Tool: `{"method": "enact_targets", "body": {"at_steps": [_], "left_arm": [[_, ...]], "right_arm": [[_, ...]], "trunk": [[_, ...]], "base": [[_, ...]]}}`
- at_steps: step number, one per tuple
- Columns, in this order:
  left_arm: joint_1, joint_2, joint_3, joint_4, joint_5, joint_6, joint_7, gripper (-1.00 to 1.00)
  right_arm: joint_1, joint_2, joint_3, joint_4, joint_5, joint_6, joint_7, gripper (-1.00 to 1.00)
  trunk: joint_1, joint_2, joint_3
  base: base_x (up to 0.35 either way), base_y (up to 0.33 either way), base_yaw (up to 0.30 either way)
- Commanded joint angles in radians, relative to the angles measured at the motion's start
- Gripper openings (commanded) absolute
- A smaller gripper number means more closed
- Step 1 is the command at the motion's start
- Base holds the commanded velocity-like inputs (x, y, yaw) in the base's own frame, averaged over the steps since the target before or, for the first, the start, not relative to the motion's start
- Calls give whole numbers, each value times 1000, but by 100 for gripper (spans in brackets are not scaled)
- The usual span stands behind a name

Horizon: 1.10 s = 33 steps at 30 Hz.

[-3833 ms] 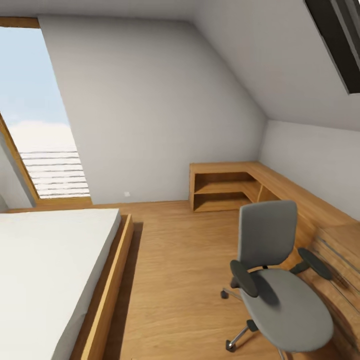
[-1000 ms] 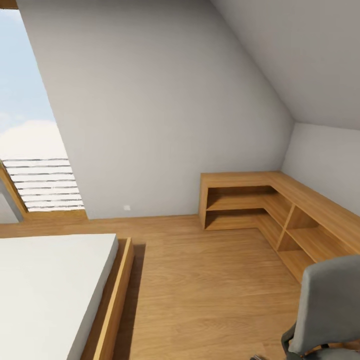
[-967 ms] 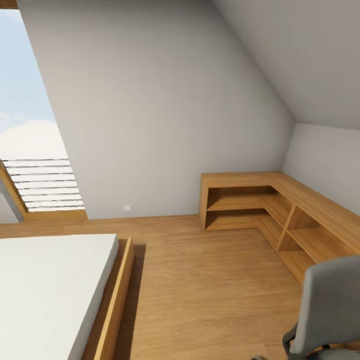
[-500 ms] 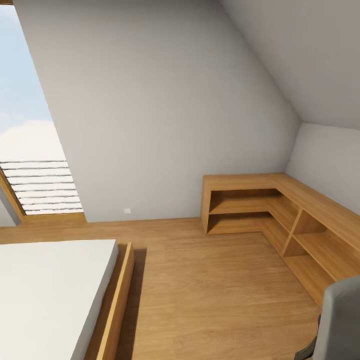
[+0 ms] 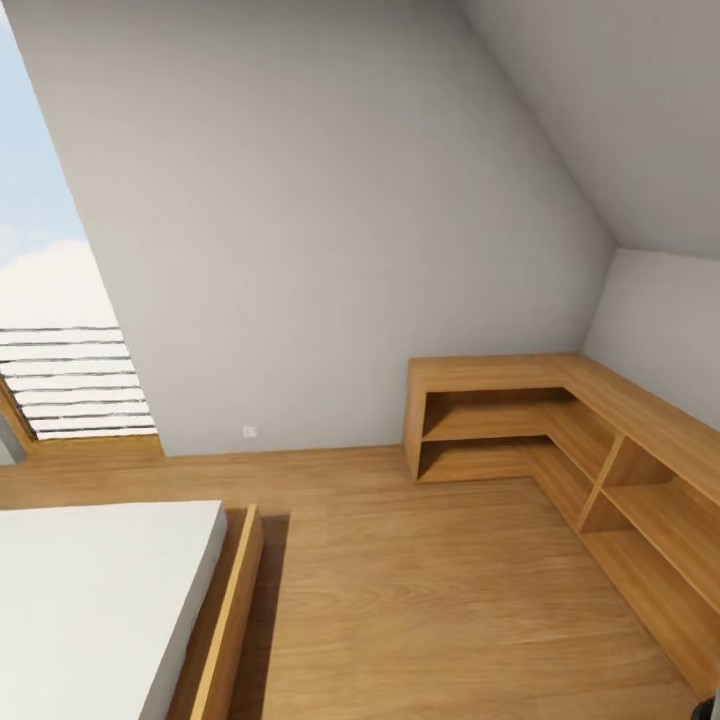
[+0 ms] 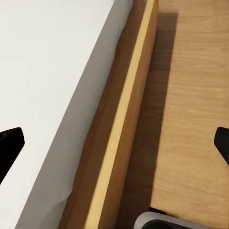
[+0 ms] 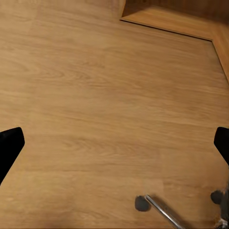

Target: In the bedroom, organize the workspace by keeping the computer under the desk, ensuring the monitor is on the desk, placing the keyboard on the desk next to the monitor, placing the mouse on the desk next to the keyboard, moving the folder from the swivel chair onto the desk next to the mouse, stacking the notebook on top of the folder with the pen on top of the notebook, and positioning the swivel chair next to the desk.

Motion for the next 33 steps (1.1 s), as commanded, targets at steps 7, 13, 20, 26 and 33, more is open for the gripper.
{"method": "enact_targets", "body": {"at_steps": [7,13,20,26,33], "left_arm": [[0,0,-9,-2,7,-2,5,100],[0,0,-9,-2,7,-2,5,100],[0,0,-9,-2,7,-2,4,100],[0,0,-9,-2,7,-2,3,100],[0,0,-9,-2,7,-2,3,100]], "right_arm": [[-1,0,3,2,7,-1,-10,100],[-1,0,3,2,7,0,-11,100],[-1,0,3,2,7,0,-11,100],[-1,0,3,2,7,0,-11,100],[-1,-1,3,2,7,0,-11,100]], "trunk": [[1,-2,-2],[1,-2,-2],[1,-2,-2],[1,-2,-2],[1,-2,-2]], "base": [[325,0,0],[325,0,0],[325,0,0],[326,0,0],[326,0,0]]}}
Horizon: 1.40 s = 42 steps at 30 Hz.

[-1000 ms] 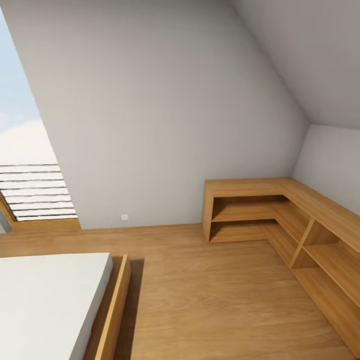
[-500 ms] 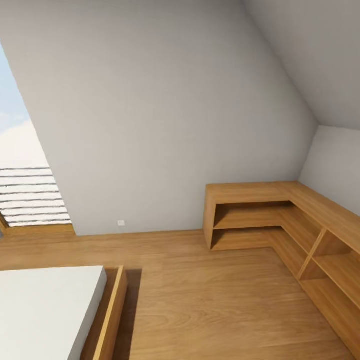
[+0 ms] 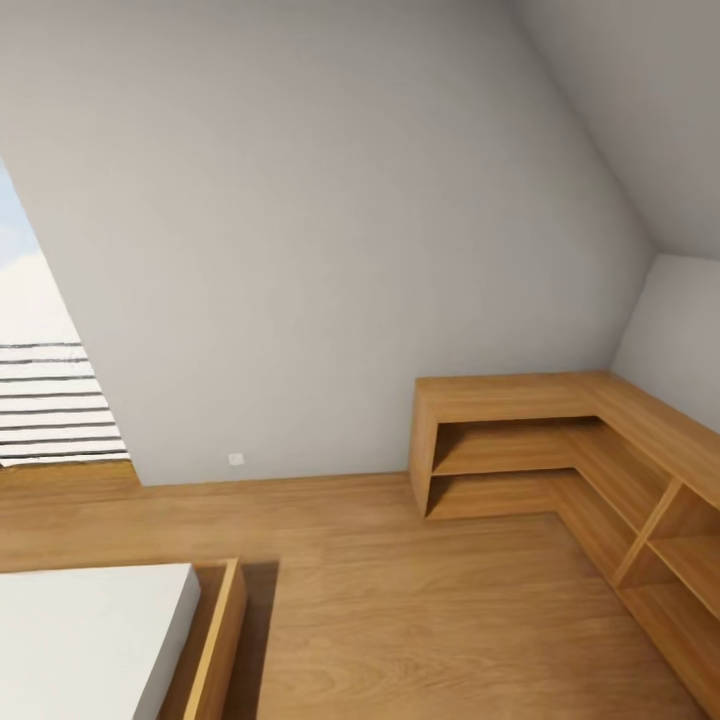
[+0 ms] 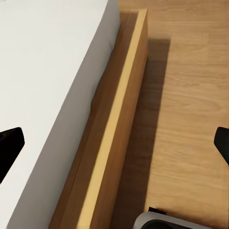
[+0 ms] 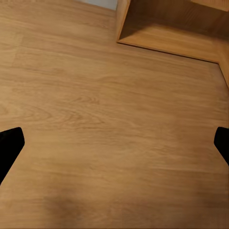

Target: In the bedroom, organize the workspace by keeping the computer under the desk, ensuring the monitor is on the desk, placing the keyboard on the desk next to the monitor, placing the mouse on the desk next to the keyboard, moving the folder from the swivel chair onto the desk next to the mouse, stacking the notebook on top of the folder with the pen on top of the notebook, and positioning the swivel chair next to the desk.

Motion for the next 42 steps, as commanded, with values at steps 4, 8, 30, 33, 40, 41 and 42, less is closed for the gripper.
{"method": "enact_targets", "body": {"at_steps": [4,8,30,33,40,41,42], "left_arm": [[0,0,-9,-2,7,-2,5,100],[0,0,-9,-2,7,-2,6,100],[0,3,-9,-2,8,-2,8,100],[0,3,-9,-2,8,-2,8,100],[0,3,-9,-2,8,-2,8,100],[0,3,-9,-2,8,-2,9,100],[0,3,-9,-2,8,-2,10,100]], "right_arm": [[-1,0,3,2,7,-2,-10,100],[-1,1,3,2,7,-2,-10,100],[-1,1,3,2,7,-2,-9,100],[-1,1,3,2,7,-3,-9,100],[-1,1,4,2,10,-3,-8,100],[-1,1,4,2,10,-3,-8,100],[-1,1,4,2,10,-3,-8,100]], "trunk": [[1,-2,-2],[1,-2,-2],[1,-2,-2],[1,-2,-2],[1,-2,0],[1,-2,1],[1,-2,1]], "base": [[326,0,0],[326,0,0],[326,0,-1],[326,0,-82],[326,-4,-198],[326,-35,-234],[326,-37,-238]]}}
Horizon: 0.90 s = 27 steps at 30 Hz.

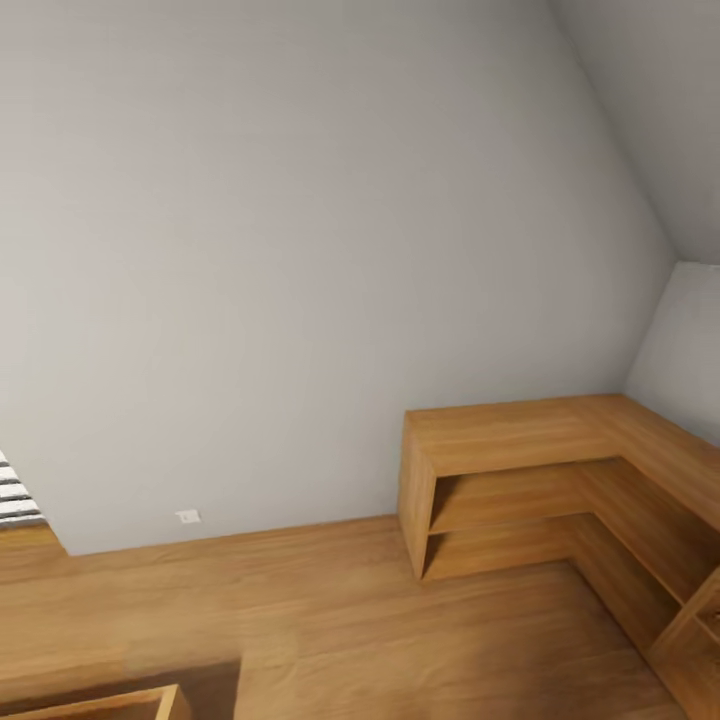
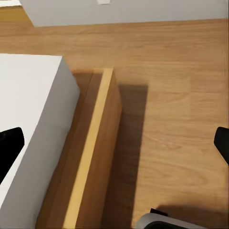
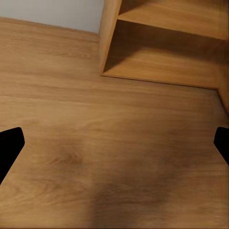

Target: In the bedroom, organize the workspace by keeping the computer under the desk, ensuring the monitor is on the desk, placing the keyboard on the desk next to the monitor, placing the mouse on the desk next to the keyboard, moving the folder from the swivel chair onto the desk next to the mouse, stacking the notebook on top of the folder with the pen on top of the notebook, and positioning the swivel chair next to the desk.

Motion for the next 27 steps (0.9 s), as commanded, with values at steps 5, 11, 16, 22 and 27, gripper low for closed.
{"method": "enact_targets", "body": {"at_steps": [5,11,16,22,27], "left_arm": [[0,0,-9,-2,7,-2,7,100],[0,0,-9,-2,7,-2,3,100],[0,-1,-9,-2,7,-2,2,100],[0,0,-9,-2,7,-2,2,100],[0,1,-8,-2,7,-2,1,100]], "right_arm": [[-1,0,3,2,8,-1,-10,100],[-1,-1,3,2,8,-1,-10,100],[-1,-1,3,2,8,-1,-10,100],[-1,0,2,2,8,-1,-10,100],[-1,0,2,2,8,-1,-10,100]], "trunk": [[1,-2,0],[1,-2,2],[1,-2,4],[1,-2,7],[1,-2,9]], "base": [[286,-23,-243],[93,-6,-249],[13,-1,-251],[9,0,-251],[126,0,-251]]}}
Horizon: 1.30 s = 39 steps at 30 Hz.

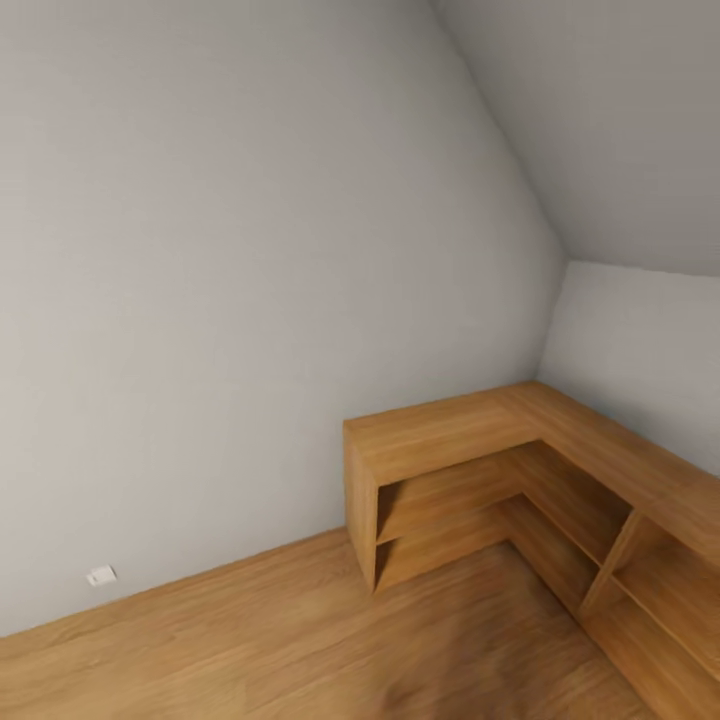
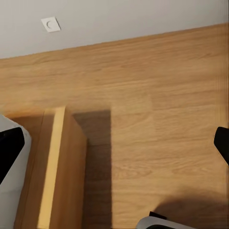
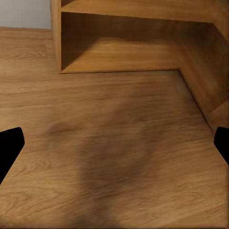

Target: In the bedroom, organize the workspace by keeping the computer under the desk, ensuring the monitor is on the desk, placing the keyboard on the desk next to the monitor, placing the mouse on the desk next to the keyboard, moving the folder from the swivel chair onto the desk next to the mouse, stacking the notebook on top of the folder with the pen on top of the notebook, and positioning the swivel chair next to the desk.

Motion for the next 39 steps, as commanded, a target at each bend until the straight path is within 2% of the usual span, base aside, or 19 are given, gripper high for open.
{"method": "enact_targets", "body": {"at_steps": [1,13,20,39], "left_arm": [[0,1,-9,-2,7,-1,5,100],[0,1,-9,-2,7,0,5,100],[0,1,-9,-2,7,0,4,100],[0,0,-10,-2,7,0,4,100]], "right_arm": [[-1,0,3,2,7,-1,-10,100],[-1,0,2,2,7,2,-11,100],[-1,0,5,2,7,41,-10,100],[-1,0,7,2,9,49,13,100]], "trunk": [[1,-2,-2],[1,-2,1],[1,-2,1],[1,-2,1]], "base": [[221,0,-251],[294,0,-254],[207,0,-256],[31,0,-276]]}}
